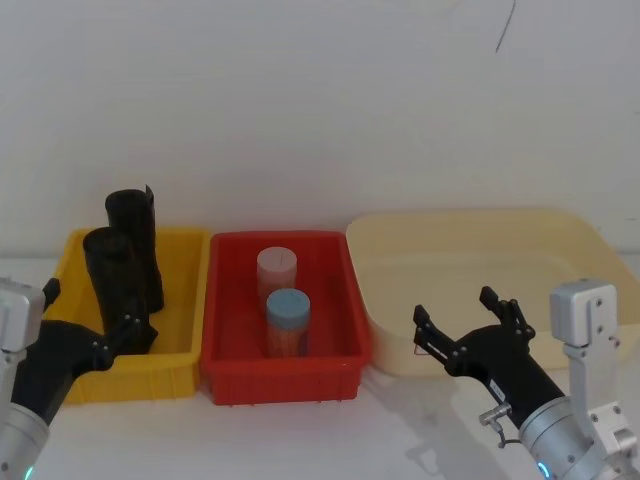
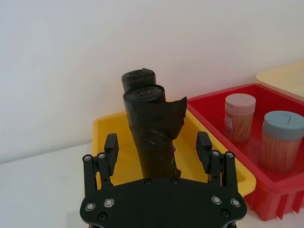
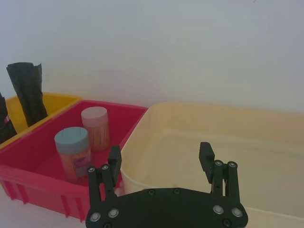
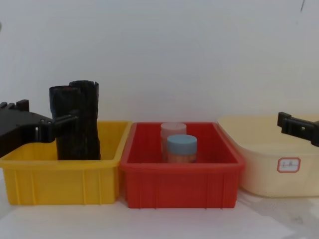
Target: Pick up the garbage bag with the one hand and transfer it to the other hand.
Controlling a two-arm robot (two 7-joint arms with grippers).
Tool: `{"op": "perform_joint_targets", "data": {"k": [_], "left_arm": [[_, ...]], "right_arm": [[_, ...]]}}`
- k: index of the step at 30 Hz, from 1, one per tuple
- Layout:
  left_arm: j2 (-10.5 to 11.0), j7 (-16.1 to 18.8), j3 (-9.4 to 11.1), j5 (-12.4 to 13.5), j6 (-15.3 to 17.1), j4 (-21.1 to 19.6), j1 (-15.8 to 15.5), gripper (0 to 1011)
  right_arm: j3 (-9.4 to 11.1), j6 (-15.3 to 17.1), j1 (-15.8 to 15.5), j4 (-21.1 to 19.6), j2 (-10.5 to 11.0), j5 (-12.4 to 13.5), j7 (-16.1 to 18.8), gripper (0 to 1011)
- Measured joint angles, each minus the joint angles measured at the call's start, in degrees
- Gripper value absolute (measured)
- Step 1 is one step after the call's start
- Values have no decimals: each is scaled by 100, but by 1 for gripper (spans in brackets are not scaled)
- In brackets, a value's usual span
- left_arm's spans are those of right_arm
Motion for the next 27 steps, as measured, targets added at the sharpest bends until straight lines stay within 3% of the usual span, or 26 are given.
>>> {"op": "perform_joint_targets", "data": {"k": [27], "left_arm": [[-205,-804,-72,-301,-254,1076,-819,1001]], "right_arm": [[0,0,0,0,0,0,0,1000]]}}
